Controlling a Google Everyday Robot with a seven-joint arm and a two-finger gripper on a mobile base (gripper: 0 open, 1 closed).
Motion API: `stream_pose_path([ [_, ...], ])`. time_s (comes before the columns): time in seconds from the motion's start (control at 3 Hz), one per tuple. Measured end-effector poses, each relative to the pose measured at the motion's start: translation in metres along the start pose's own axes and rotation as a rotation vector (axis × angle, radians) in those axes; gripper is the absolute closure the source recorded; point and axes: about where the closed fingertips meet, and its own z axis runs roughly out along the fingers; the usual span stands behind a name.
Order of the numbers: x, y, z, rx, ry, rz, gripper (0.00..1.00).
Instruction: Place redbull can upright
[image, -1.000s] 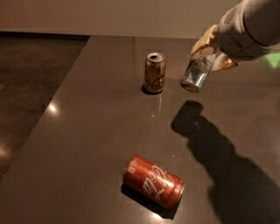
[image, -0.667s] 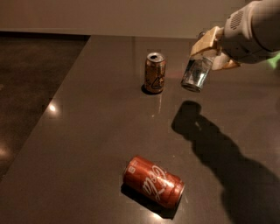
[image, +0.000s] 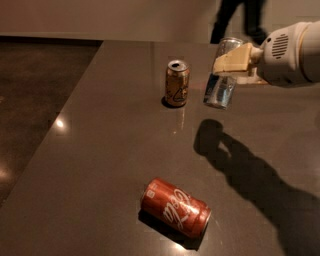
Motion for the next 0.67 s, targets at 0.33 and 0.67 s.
stream_pose_path([
  [0.33,-0.006,0.001,-0.001,0.028,0.049,-0.129,1.00],
  [0.67,-0.017,-0.001,-0.001,0.027,0.101,-0.272,1.00],
])
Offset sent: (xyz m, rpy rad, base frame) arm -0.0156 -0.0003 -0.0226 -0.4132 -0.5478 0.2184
